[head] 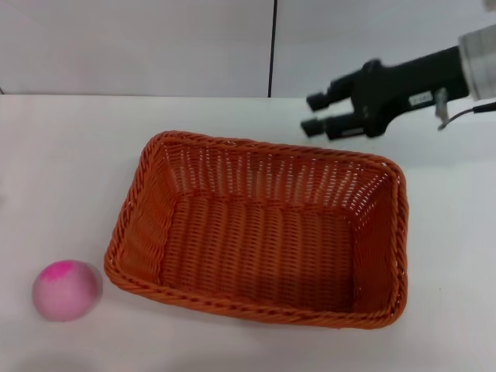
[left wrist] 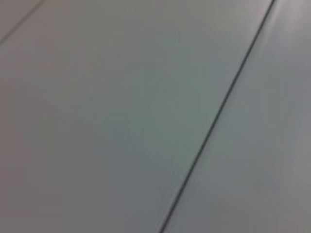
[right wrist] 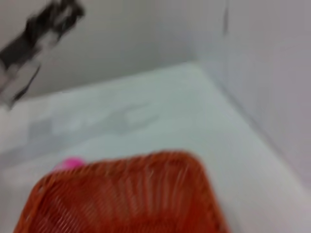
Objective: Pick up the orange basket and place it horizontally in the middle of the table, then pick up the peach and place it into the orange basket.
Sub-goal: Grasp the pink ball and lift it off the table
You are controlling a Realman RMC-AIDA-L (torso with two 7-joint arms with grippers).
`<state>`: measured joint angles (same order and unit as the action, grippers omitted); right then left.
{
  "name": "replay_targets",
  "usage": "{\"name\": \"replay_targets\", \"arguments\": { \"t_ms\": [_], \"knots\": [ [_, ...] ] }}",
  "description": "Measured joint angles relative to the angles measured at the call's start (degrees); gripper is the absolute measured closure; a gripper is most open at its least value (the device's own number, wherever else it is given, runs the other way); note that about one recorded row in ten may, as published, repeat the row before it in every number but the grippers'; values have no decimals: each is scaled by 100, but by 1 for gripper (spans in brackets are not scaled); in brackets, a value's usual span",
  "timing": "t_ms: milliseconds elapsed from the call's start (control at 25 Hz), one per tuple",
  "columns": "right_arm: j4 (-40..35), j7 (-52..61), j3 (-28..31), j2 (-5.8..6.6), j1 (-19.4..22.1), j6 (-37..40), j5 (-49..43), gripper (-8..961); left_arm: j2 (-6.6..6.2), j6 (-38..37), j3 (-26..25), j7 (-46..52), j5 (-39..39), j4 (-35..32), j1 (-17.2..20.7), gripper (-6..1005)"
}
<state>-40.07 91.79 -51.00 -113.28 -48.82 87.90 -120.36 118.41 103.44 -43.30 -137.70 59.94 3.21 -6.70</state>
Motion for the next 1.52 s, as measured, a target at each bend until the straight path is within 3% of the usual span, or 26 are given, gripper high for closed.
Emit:
{"name": "replay_targets", "arguments": {
  "t_ms": [160, 280, 520, 680, 800, 920, 1200, 1520],
  "knots": [
    [-7, -597, 508, -27, 443, -69, 891, 497, -25, 34, 344, -10, -1, -161, -10, 202],
    [11, -1034, 710, -115, 955, -70, 1755, 497, -45, 95, 746, -1, 0, -411, -43, 202],
    [206, -2156, 838, -439, 2204, -26, 3694, 497, -78, 385, 1950, 227, -1, -1395, -98, 202],
    [843, -2760, 1021, -486, 2765, 12, 4914, 497, -102, 432, 2801, 493, 0, -1949, -65, 203],
    [1380, -2979, 1380, -467, 2937, 157, 5399, 497, -106, 434, 3416, 509, -2, -2196, -9, 203],
    [1751, -3175, 1939, -461, 3051, 289, 5542, 497, -112, 388, 3686, 531, -1, -2338, 51, 203],
    [2100, -3215, 2787, -454, 3124, 263, 5557, 497, -161, 212, 3801, 590, -313, -2388, 134, 203],
    [2163, -3201, 2922, -427, 3085, 251, 5562, 497, -126, -184, 3819, 604, -839, -2392, 134, 203]
  ]
}}
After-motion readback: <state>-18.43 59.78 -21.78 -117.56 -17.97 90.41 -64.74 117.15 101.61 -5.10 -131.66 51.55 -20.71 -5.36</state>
